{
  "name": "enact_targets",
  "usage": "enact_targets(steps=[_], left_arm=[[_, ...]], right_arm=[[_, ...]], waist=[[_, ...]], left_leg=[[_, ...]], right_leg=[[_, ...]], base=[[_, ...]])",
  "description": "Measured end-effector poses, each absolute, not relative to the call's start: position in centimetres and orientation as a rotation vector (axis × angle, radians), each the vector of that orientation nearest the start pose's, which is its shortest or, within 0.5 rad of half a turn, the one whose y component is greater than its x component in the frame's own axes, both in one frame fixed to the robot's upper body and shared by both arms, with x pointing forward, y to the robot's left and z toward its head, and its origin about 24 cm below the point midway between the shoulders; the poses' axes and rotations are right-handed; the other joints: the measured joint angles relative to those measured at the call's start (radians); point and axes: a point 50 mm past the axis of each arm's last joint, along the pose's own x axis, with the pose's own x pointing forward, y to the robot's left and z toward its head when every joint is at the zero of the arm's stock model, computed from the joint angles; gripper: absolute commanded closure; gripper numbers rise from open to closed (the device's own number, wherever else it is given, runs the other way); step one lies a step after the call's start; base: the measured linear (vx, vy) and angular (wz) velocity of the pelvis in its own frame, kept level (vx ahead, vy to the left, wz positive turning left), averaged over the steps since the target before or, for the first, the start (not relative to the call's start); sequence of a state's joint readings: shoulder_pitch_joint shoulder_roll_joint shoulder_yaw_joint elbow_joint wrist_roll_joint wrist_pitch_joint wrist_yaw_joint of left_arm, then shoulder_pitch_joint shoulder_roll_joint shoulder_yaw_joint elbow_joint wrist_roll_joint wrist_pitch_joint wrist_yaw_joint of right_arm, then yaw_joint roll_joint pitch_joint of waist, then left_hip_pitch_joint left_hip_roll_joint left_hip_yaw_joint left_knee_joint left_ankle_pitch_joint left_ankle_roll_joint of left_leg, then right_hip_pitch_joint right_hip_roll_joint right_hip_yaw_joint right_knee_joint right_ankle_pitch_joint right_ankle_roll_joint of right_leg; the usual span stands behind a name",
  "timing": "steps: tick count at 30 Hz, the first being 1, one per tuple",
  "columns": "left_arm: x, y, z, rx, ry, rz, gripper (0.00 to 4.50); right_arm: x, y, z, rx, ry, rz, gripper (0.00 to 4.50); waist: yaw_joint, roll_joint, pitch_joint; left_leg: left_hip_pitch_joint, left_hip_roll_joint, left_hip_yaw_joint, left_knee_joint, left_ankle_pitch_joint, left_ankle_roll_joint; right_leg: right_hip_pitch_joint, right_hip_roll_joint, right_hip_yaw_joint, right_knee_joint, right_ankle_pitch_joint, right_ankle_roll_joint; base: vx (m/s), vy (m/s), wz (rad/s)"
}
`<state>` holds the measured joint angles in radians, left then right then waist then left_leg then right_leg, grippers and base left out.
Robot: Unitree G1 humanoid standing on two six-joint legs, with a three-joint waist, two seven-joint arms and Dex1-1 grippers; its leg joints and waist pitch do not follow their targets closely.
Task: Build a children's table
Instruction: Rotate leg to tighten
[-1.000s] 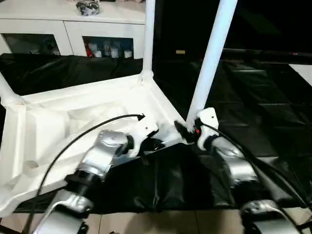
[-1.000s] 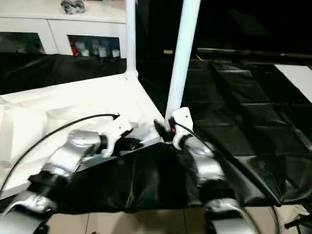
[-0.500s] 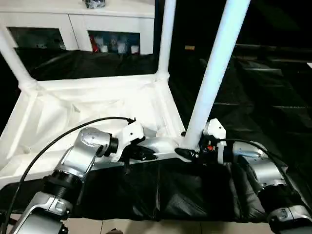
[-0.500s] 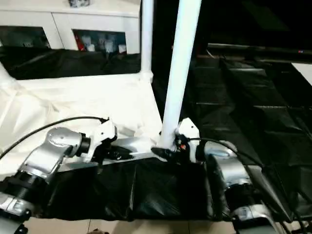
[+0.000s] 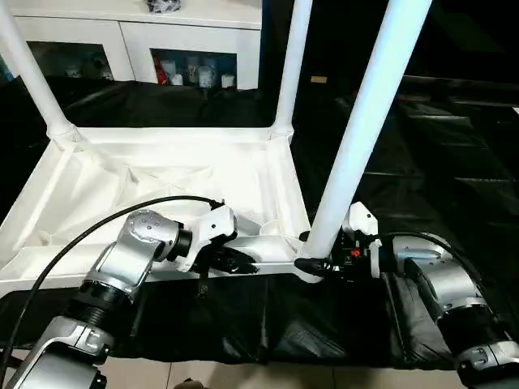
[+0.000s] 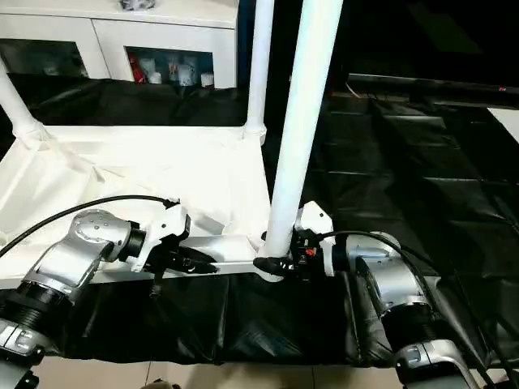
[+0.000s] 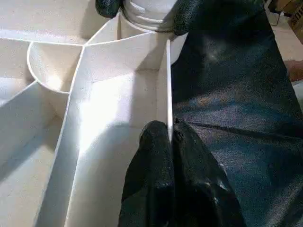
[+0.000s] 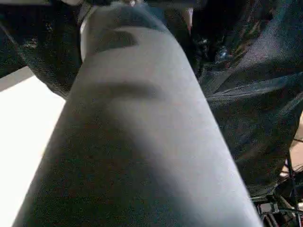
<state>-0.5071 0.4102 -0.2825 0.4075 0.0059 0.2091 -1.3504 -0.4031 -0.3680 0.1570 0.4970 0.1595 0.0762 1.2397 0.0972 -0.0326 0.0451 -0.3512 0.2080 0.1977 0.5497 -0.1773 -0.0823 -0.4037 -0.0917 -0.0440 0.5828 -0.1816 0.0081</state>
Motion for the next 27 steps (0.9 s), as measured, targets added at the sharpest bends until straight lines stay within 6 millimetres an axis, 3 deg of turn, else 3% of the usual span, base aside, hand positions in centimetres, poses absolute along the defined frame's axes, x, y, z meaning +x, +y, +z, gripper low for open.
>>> enact_targets(steps=[4,8,16,20,22,27], left_arm=[[29.7,13.6,5.4,0.361,0.502,-1.435,4.50],[30.3,12.8,5.0,0.356,0.479,-1.314,4.50],[31.5,8.8,4.4,0.353,0.437,-1.091,4.50],[31.6,7.8,4.3,0.350,0.429,-1.045,4.50],[31.6,7.7,4.3,0.348,0.427,-1.043,4.50],[31.4,7.8,4.4,0.354,0.421,-1.066,4.50]], right_arm=[[28.6,-15.2,3.2,-0.101,0.319,1.227,1.87],[29.6,-14.7,2.4,-0.055,0.274,0.997,1.87],[32.1,-13.4,1.5,0.044,0.243,0.496,1.87],[32.8,-12.5,1.5,0.040,0.233,0.358,1.87],[32.8,-12.5,1.5,0.032,0.216,0.350,1.31],[32.6,-12.7,1.4,0.006,0.205,0.414,0.81]], waist=[[0.000,0.000,0.000],[-0.009,-0.002,-0.001],[-0.016,0.001,-0.003],[-0.016,0.005,-0.006],[-0.016,0.007,-0.007],[-0.013,0.007,-0.008]], left_leg=[[0.001,0.000,0.000,0.000,0.000,0.000],[0.003,-0.001,0.000,0.001,0.000,0.000],[0.003,-0.005,-0.001,0.003,0.000,0.000],[0.002,-0.005,-0.001,0.003,0.000,0.000],[0.002,-0.005,-0.001,0.003,0.000,0.000],[0.000,-0.004,-0.001,0.002,0.000,0.000]], right_leg=[[0.001,0.000,0.001,0.001,0.000,0.000],[0.002,-0.001,0.003,0.001,-0.003,0.005],[0.002,-0.003,0.005,-0.007,-0.004,0.006],[0.002,-0.003,0.005,-0.007,-0.004,0.006],[0.002,-0.003,0.005,-0.006,-0.004,0.007],[0.002,-0.002,0.005,-0.005,-0.003,0.007]], base=[[0.000,0.000,0.00],[0.000,0.000,0.00],[-0.006,0.001,0.00],[0.000,0.000,0.00],[0.000,0.000,0.00],[0.000,0.000,0.00]])
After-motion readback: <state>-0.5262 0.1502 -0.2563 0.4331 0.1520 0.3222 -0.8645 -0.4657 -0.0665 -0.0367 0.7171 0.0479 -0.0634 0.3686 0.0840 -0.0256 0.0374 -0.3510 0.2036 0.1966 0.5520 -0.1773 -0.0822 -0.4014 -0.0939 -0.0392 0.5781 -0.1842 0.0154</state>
